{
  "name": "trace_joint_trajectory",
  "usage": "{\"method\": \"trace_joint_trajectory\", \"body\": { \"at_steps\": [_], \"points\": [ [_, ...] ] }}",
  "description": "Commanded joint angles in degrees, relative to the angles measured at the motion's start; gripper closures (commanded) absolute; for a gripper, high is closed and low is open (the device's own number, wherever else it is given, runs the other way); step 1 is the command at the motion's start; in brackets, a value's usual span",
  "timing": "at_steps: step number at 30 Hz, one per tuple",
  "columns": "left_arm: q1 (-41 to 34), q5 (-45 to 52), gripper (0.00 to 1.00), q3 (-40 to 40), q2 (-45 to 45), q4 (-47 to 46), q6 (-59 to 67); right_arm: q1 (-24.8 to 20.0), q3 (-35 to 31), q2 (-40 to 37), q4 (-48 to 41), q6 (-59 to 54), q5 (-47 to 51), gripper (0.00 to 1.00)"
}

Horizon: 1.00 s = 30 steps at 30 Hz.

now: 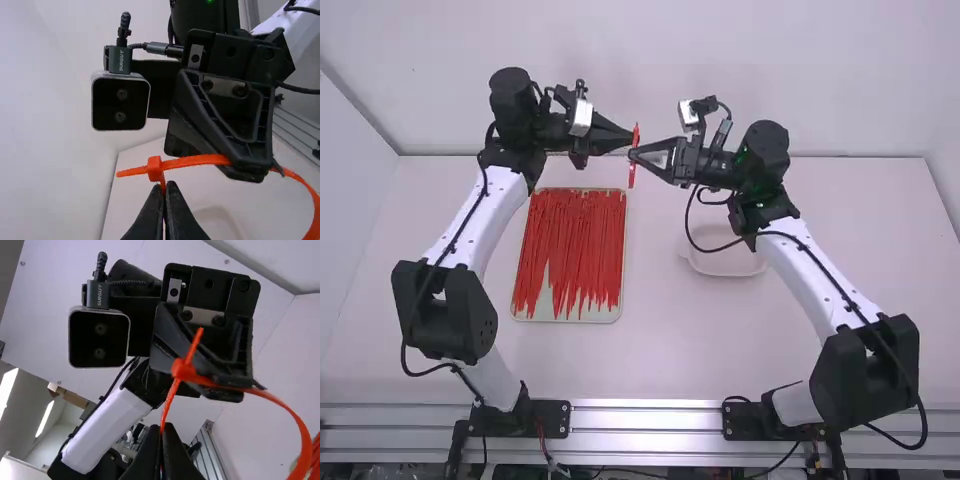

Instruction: Fasten the cable tie

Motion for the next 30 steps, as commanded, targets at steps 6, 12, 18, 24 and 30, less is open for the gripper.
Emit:
{"method": "trace_joint_trajectory", "body": {
  "at_steps": [6, 12, 18, 24, 30],
  "points": [
    [-2.27, 1.95, 0.98, -0.87, -1.44, 0.15, -4.44, -1.84, 0.07, 0.09, 0.55, -0.70, 1.40, 1.00],
    [-3.21, 1.95, 0.98, -1.79, -1.46, 1.42, -4.50, -2.75, 0.07, 0.09, 0.55, -0.68, 2.45, 1.00],
    [-3.85, 1.95, 0.98, -1.90, -1.57, 1.90, -6.62, -2.91, 0.07, 0.09, 0.74, -0.68, 2.47, 1.00],
    [-3.98, 1.97, 0.98, -1.90, -1.99, 1.90, -7.15, -3.30, 0.07, 0.09, 0.72, -0.68, 3.74, 1.00],
    [-4.07, 1.97, 0.98, -1.90, -2.51, 1.42, -7.48, -3.32, 0.07, 0.09, 0.74, -0.68, 5.49, 1.00]
  ]
}}
